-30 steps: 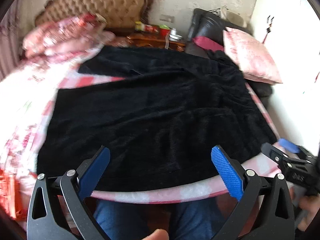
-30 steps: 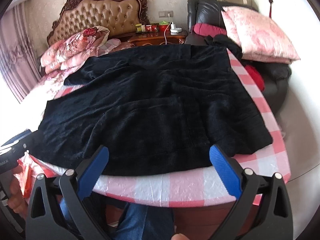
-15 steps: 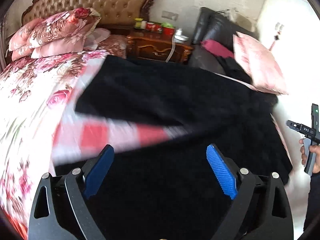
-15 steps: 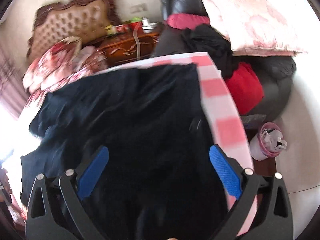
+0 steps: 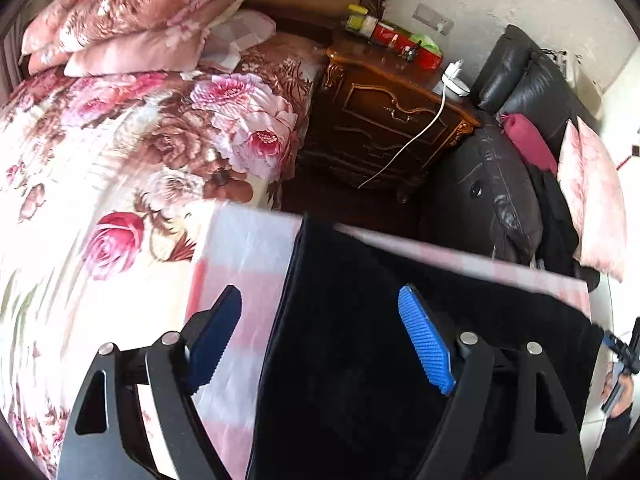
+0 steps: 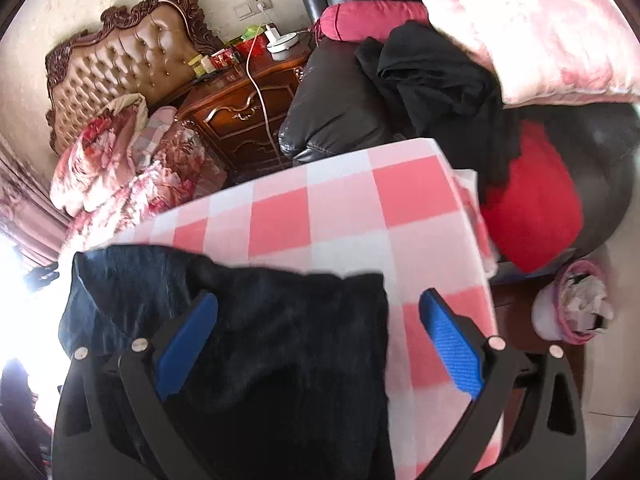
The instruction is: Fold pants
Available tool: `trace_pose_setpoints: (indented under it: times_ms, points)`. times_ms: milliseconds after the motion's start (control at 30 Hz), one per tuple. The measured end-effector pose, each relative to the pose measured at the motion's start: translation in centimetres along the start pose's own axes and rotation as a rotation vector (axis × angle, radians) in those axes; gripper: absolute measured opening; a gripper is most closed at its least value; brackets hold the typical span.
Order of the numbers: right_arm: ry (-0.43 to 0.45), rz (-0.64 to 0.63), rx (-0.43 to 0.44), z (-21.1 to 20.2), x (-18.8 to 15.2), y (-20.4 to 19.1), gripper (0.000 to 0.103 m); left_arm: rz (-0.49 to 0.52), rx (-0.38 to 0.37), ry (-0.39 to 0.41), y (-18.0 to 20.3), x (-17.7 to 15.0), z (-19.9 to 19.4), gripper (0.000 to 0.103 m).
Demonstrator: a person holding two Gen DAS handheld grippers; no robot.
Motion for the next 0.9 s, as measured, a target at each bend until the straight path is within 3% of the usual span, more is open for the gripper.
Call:
trace_pose_setpoints:
  times_ms: [100, 200, 267, 300, 367, 500, 733, 900]
  points:
    - [-0.021, 0.014, 0.019, 1.0, 1.1, 0.1, 0.084, -0.013, 0.008, -0.024, 0.3, 2.0, 1.9, 0.078]
    - [-0.044, 0.025, 0.032, 1.9, 1.3, 0.0, 0.067, -0.005, 0.032, -0.082, 0.5, 3.3, 4.0, 0.065]
    - [-0.058, 0.009, 0.023, 2.4, 1.4, -0.4, 0.049, 0.030, 0.043, -0.086, 0.9, 3.6, 4.1, 0.051]
    - [-0.055, 0.000, 0.025, 2.5, 1.4, -0.6, 0.045, 0.038, 0.021, -0.098, 1.1, 3.6, 4.1, 0.030]
    - [-0.026, -0.012, 0.042, 2.0, 1.2, -1.2, 0.036, 0.061, 0.006, -0.091, 1.2, 3.3, 3.3, 0.016]
    - [0.063, -0.009, 0.077, -1.3, -0.1, -1.9, 0.011, 0.109, -0.058, 0.008, 1.5, 1.3, -2.3, 0.014]
    - [0.166, -0.012, 0.167, -7.7, -6.2, -2.7, 0.011, 0.211, -0.117, 0.191, 1.9, -6.7, -15.3, 0.013]
    - [0.265, 0.020, 0.248, -13.0, -13.5, -1.4, 0.011, 0.302, -0.116, 0.325, 0.7, -18.7, -22.2, 0.013]
Point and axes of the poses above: each gripper's, at about its wrist camera, not at the fingertips, and z roughly the way its jaws point, y to its right, x to its top, the point moved 1 cm from there along z, roughly the way its jaws point, and after that the axes turned 12 degrees about -y, right-handed, at the moved point
